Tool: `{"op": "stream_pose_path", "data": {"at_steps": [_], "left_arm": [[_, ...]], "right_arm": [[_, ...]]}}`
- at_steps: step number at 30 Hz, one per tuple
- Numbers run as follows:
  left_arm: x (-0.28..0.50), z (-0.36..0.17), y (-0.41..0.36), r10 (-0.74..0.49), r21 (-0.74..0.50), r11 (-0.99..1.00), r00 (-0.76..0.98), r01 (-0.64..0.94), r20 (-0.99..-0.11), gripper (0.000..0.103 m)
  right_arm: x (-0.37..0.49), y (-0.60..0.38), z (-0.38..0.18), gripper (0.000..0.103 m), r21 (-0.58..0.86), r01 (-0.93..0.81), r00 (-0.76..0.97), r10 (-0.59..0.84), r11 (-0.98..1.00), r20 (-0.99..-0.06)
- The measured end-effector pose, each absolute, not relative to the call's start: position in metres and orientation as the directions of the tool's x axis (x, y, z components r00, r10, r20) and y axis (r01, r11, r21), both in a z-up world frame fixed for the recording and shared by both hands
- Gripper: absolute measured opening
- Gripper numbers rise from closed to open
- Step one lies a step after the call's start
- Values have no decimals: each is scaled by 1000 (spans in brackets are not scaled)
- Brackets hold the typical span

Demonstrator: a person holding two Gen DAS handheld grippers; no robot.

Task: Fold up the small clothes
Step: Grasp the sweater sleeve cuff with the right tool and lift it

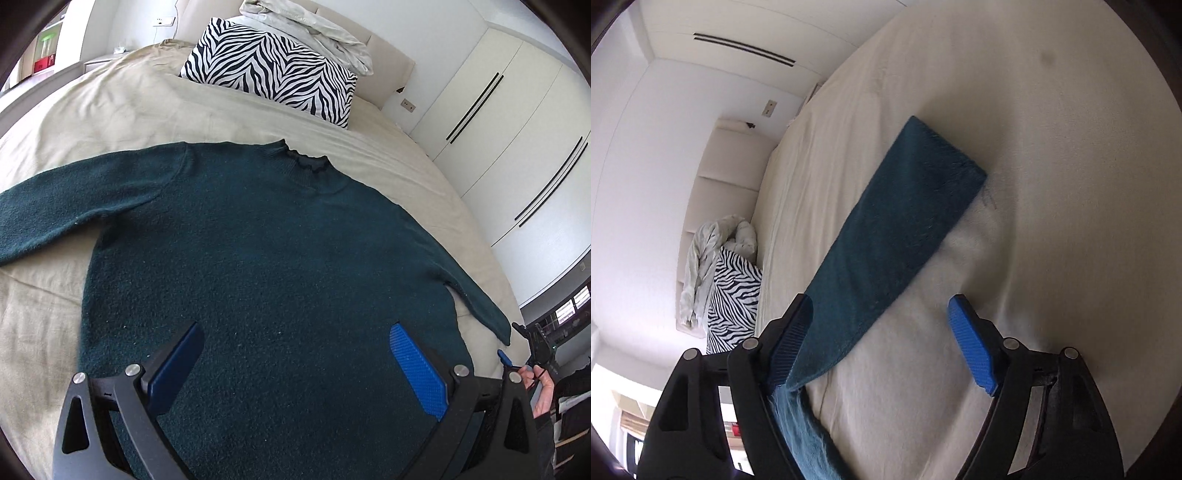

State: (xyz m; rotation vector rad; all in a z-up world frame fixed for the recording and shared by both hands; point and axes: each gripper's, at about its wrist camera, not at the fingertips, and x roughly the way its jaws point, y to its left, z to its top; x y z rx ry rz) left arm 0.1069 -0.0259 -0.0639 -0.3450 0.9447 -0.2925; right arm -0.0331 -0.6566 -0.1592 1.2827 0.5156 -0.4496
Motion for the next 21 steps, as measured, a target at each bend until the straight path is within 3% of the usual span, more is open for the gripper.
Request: {"op": "stream_pose_path", "data": {"at_steps": [6, 9, 10, 11, 13, 17, 21], "left_arm": [[115, -71, -38, -436, -443, 888, 530, 124, -727, 99], [121, -75, -42, -462, -461, 877, 511, 138, -725, 89], [122, -76, -42, -470, -469, 872, 504, 139, -725, 86], [125, -77, -42, -478, -476, 868, 497, 141, -724, 83], [129, -80, -41, -488, -488, 862, 486, 138, -725, 82], [138, -84, -35, -515, -529, 840, 481, 120, -710, 82], [146, -84, -22, -547, -579, 809, 488, 100, -681, 81]], "right_arm": [[-8, -707, -186, 69, 825, 544, 839, -80, 150, -539], [12, -727, -195, 43, 820, 555, 832, -97, 143, -546], [18, -732, -198, 25, 807, 571, 821, -100, 149, -562], [22, -739, -200, 16, 787, 597, 802, -105, 159, -588], [35, -740, -193, 10, 747, 632, 774, -123, 208, -621], [85, -697, -144, 9, 653, 621, 759, -127, 434, -638], [164, -595, -65, 8, 531, 438, 794, -35, 726, -607]]}}
